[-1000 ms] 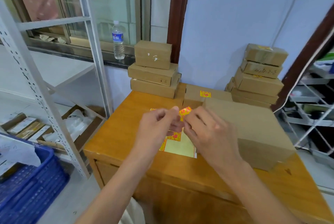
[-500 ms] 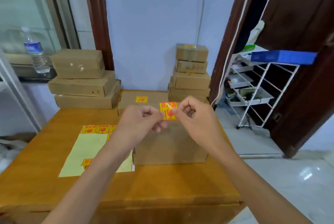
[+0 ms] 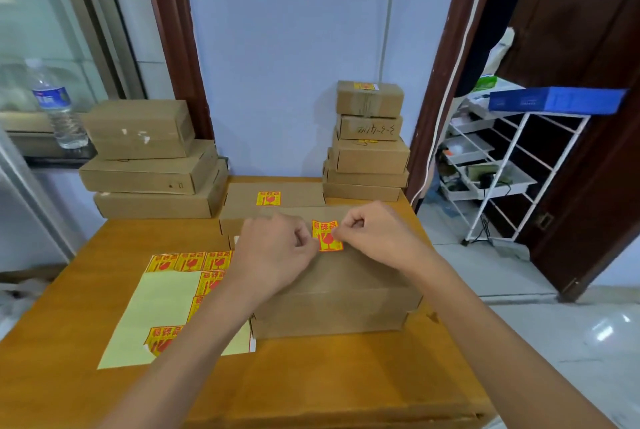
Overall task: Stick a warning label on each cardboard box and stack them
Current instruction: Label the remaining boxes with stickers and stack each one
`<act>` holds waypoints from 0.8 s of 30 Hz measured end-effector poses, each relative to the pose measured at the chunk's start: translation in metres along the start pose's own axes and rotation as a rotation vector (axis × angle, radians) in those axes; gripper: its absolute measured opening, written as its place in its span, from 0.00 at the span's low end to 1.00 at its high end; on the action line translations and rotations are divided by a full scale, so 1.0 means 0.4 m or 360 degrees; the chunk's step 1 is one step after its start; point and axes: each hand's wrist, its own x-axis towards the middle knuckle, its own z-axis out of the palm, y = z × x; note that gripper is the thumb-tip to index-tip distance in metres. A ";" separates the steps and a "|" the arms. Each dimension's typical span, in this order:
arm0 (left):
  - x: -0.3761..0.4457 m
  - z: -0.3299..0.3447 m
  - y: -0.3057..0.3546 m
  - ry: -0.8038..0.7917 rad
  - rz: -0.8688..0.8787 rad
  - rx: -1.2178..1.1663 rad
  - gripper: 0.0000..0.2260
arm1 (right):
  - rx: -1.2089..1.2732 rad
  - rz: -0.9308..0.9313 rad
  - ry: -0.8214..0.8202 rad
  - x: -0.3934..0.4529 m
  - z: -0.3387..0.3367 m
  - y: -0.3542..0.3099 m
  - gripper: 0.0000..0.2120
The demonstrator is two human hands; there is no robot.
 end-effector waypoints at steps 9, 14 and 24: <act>0.000 0.029 -0.016 0.0053 0.0047 0.0121 0.13 | -0.0222 0.0023 -0.0027 -0.003 0.012 -0.004 0.14; -0.006 0.024 -0.037 0.0132 0.0189 0.0109 0.10 | -0.0502 -0.0094 0.0183 -0.033 0.014 0.000 0.11; 0.005 0.053 -0.106 0.0054 0.0392 -0.0237 0.09 | -0.0316 -0.0369 0.0000 -0.075 0.005 0.049 0.11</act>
